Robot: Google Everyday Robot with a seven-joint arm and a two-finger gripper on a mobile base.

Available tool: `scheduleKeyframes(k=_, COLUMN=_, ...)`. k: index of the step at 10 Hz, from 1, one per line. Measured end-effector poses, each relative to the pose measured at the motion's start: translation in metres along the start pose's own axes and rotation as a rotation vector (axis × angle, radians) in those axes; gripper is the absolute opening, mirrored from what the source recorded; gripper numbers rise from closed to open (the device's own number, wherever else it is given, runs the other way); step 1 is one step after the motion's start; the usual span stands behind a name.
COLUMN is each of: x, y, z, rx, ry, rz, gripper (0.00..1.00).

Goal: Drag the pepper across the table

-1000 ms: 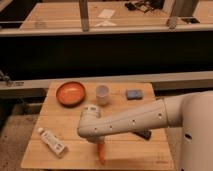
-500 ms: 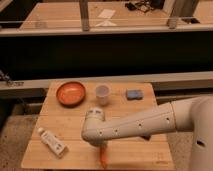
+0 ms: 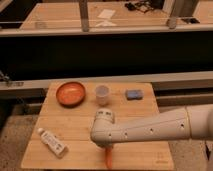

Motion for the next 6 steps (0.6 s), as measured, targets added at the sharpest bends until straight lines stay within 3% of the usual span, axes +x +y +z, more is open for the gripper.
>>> scheduleKeyframes(k=2, x=0.0054, y=-0.0029, z=0.0000, rx=0.015, ry=0.006, rz=0.010, gripper=0.28)
scheduleKeyframes(k=6, x=0.0054, y=0.0006, z=-0.0003, rx=0.030, ry=0.006, rz=0.016, gripper=0.28)
